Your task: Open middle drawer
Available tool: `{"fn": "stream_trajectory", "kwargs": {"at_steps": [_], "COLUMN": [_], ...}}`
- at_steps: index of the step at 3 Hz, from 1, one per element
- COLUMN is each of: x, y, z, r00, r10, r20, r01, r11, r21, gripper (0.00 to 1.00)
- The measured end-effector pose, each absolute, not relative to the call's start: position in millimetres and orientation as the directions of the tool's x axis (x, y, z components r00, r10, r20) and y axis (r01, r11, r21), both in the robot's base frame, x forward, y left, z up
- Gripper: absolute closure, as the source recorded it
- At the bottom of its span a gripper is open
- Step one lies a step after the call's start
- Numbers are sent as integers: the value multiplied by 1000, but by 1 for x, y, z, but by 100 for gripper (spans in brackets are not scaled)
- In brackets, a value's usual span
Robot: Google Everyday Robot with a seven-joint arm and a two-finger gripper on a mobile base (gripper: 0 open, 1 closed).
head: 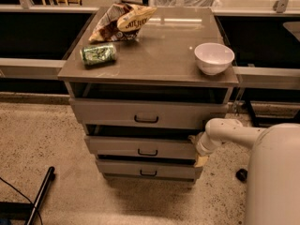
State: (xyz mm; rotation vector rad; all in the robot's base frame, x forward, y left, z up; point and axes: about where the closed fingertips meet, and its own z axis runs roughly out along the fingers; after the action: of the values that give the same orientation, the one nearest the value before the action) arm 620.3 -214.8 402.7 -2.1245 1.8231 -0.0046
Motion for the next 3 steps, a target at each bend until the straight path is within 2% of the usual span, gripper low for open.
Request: {"fn": "stream_trajectory", "kwargs": {"at_steps": [2,3], "x": [611,590], "y": [-223,-229], "z": [406,412], "r00": [151,130], "r10": [-961,-952], "r20": [-230,-275], "r01": [-971,-984], "r11": [-101,-91], "r21": [-215,-152], "gripper": [25,27]}}
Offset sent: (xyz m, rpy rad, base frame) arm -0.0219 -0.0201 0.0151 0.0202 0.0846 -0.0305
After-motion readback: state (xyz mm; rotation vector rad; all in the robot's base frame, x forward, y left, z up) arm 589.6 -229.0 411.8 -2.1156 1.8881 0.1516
